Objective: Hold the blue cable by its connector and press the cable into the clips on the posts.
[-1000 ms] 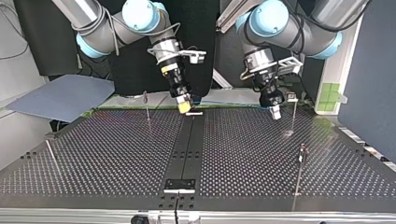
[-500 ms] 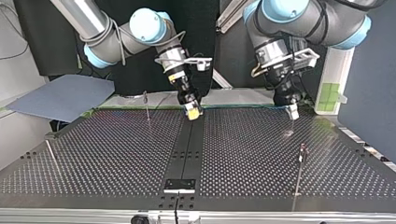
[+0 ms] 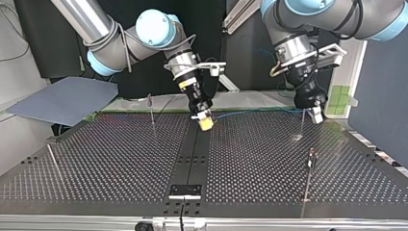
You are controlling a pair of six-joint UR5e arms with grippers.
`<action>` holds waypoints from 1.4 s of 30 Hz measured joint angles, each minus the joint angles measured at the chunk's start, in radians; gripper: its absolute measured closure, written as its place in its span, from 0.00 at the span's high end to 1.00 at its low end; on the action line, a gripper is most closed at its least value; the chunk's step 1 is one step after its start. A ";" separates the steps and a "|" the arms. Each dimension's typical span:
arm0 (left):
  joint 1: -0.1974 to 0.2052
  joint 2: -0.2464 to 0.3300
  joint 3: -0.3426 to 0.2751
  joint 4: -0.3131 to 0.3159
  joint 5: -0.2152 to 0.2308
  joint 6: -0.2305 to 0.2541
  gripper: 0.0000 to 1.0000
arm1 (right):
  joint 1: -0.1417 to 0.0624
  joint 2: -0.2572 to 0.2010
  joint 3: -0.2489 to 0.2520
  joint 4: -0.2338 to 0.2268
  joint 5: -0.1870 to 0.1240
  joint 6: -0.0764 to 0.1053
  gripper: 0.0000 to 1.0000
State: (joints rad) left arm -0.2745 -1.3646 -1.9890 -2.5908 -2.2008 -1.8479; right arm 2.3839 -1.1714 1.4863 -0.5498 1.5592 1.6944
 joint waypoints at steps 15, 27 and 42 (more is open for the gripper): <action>0.098 -0.105 0.028 -0.128 0.100 0.005 0.00 | 0.012 0.000 -0.068 0.035 0.002 0.005 0.00; 0.200 -0.108 0.049 -0.160 0.186 0.023 0.00 | 0.015 0.001 -0.100 0.048 0.003 0.006 0.00; 0.242 -0.107 0.119 -0.167 0.237 0.025 0.00 | 0.027 0.002 -0.133 0.049 0.011 0.016 0.00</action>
State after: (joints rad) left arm -0.0321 -1.4721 -1.8705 -2.7576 -1.9641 -1.8229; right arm 2.4105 -1.1699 1.3534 -0.5013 1.5703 1.7106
